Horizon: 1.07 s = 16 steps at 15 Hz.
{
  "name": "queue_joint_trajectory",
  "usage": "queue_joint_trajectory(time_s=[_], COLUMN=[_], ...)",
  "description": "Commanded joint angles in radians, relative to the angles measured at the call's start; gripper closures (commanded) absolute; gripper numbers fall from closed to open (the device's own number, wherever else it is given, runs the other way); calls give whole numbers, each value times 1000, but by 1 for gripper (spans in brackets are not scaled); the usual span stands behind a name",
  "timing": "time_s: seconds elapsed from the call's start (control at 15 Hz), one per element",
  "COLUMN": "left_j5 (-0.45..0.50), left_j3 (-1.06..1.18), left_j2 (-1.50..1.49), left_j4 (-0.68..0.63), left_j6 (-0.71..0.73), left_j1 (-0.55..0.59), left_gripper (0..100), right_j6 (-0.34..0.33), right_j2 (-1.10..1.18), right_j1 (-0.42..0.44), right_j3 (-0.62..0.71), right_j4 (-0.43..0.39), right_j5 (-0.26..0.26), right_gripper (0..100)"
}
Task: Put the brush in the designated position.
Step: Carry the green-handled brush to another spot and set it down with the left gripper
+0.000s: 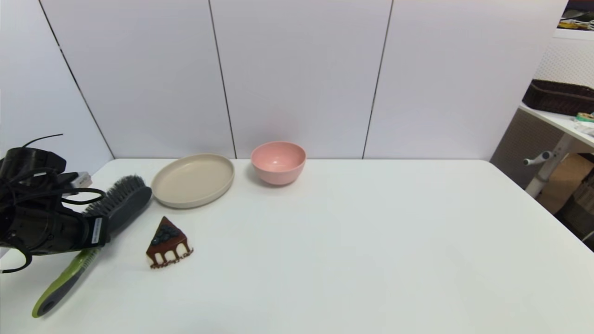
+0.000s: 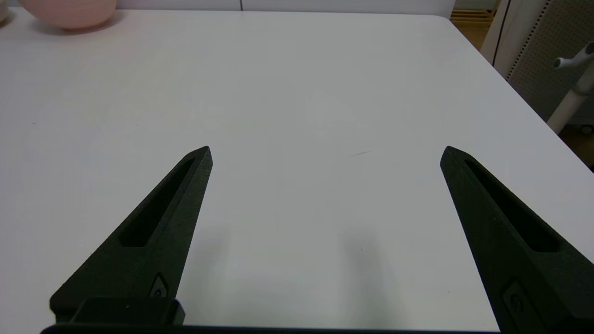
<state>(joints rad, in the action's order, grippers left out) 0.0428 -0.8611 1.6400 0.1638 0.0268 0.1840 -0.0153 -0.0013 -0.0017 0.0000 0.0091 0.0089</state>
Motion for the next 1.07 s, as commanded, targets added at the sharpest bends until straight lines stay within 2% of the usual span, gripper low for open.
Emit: queue_joint_trajectory(time_s=[0.07,0.8,0.87,1.07], left_j5=[0,26,26,28], left_j3=[-18,19,19,22], left_j2=[-14,4,6,9], left_j4=[0,6,6,6], left_j6=[2,-24,-24,-21], left_j1=[-1,-1,-1,-1], left_gripper=[100,100,0,0], right_j6=[0,0,0,0], right_j2=[1,1,1,1], right_j1=[0,0,0,0], right_j3=[2,2,2,2], right_j4=[0,0,0,0], right_j5=[0,2,0,0], right_gripper=[0,0,0,0])
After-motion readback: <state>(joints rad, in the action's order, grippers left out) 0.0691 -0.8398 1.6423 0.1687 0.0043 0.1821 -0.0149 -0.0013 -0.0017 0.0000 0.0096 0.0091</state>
